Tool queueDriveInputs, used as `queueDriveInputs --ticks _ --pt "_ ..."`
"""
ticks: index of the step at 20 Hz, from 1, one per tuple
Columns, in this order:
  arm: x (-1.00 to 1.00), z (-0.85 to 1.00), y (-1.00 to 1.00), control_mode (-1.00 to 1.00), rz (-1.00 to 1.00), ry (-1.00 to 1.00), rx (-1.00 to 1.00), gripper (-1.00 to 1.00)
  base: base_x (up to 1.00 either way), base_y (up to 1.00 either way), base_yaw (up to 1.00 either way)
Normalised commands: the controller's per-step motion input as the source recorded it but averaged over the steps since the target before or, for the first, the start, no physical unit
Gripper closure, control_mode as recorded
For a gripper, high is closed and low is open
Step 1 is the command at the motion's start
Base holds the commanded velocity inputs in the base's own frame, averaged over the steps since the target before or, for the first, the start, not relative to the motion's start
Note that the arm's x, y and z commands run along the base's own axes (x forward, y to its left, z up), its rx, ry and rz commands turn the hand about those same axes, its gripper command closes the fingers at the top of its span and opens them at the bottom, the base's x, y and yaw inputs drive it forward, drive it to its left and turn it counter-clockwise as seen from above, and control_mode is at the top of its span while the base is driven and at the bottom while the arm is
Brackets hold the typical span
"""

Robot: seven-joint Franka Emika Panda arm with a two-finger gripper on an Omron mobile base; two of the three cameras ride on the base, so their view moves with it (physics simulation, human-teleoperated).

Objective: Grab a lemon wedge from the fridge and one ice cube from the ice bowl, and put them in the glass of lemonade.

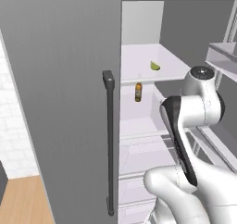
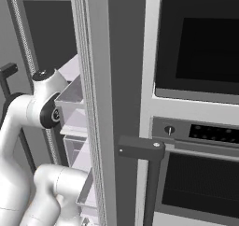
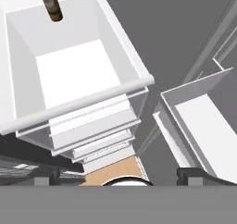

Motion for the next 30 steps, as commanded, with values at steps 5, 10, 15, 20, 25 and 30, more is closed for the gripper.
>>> queueDriveInputs --ticks 5,10,15,20,25,30 --pt "0.3 0.98 0.0 -1.0 0.11 -0.32 0.0 -1.0 0.0 0.0 0.0" --pt "0.44 0.74 0.02 -1.0 0.23 -0.38 -0.03 -1.0 0.0 0.0 0.0" --pt "0.78 0.22 0.0 -1.0 0.27 -0.12 -0.02 -1.0 0.0 0.0 0.0" --pt "0.84 0.22 0.04 -1.0 0.14 0.03 -0.08 -1.0 0.0 0.0 0.0" --pt "0.81 0.05 0.04 -1.0 0.0 0.15 -0.09 -1.0 0.0 0.0 0.0" --pt "0.77 -0.02 0.05 -1.0 0.0 0.17 -0.02 -1.0 0.0 0.0 0.0"
